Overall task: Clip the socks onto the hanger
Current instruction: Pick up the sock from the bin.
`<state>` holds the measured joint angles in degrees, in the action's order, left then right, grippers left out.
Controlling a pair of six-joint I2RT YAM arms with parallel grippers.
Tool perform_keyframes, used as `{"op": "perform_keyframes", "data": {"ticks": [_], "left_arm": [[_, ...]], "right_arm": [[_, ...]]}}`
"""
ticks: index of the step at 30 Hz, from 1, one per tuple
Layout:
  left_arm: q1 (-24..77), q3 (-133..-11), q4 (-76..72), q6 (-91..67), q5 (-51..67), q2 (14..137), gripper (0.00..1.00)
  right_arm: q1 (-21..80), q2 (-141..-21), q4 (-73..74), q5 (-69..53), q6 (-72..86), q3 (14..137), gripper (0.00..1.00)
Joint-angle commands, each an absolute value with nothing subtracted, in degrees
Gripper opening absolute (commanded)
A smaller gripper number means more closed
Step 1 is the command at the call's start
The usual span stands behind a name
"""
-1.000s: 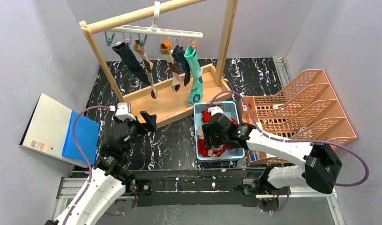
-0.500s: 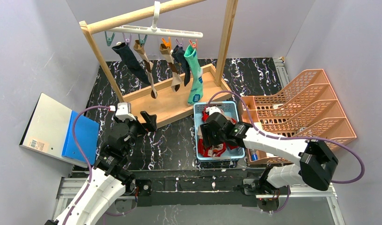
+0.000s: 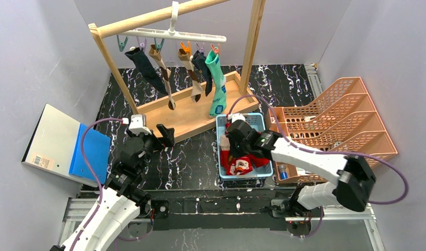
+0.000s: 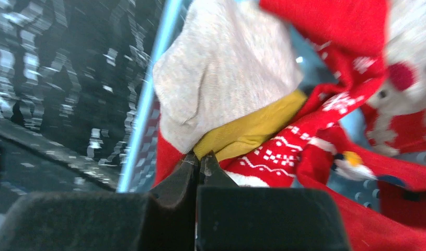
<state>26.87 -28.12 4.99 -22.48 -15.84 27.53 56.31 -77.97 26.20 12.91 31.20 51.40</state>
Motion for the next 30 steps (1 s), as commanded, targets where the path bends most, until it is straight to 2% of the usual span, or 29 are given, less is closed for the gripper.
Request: {"op": "perform_keyframes", "data": {"ticks": [1,9,11,14,17,21,23,27,30], "left_arm": [[27.2,-30.2,5.8,-21.5,-18.3,26.5,0.98],[27.2,-33.9,2.3,-17.5,-18.2,27.8,0.98],[27.2,-35.2,1.2,-16.8,-16.2,29.4,0.98],[27.2,-36.0,1.1,-17.3,-13.0,32.0,0.98],[27.2,-35.2,0.3,-19.2,-9.2,33.9,0.99],[27.2,-35.4,0.3,-20.0,-5.1,36.0,0.98],[27.2,-35.5,0.3,-20.1,-5.1,36.2,0.98],[27.2,-34.9,-2.0,-20.0,-5.6,35.6,0.99],[27.2,-33.8,-5.3,-20.2,-4.8,35.5,0.98]], "right_arm": [[56.6,-69.3,37.7,17.9,30.6,65.0,0.01],[55.5,-69.7,59.0,16.2,29.0,81.7,0.01],[55.4,-70.5,62.3,15.8,28.3,82.7,0.01],[55.2,-67.9,60.1,15.8,28.2,75.9,0.01],[53.0,-67.7,54.9,7.6,26.6,66.2,0.01],[51.9,-72.1,56.0,3.4,24.0,64.5,0.01],[51.5,-74.0,60.0,6.5,24.0,68.1,0.01],[51.3,-72.9,65.0,19.1,23.8,83.8,0.01],[50.7,-75.8,68.6,17.3,23.2,92.0,0.01]]}}
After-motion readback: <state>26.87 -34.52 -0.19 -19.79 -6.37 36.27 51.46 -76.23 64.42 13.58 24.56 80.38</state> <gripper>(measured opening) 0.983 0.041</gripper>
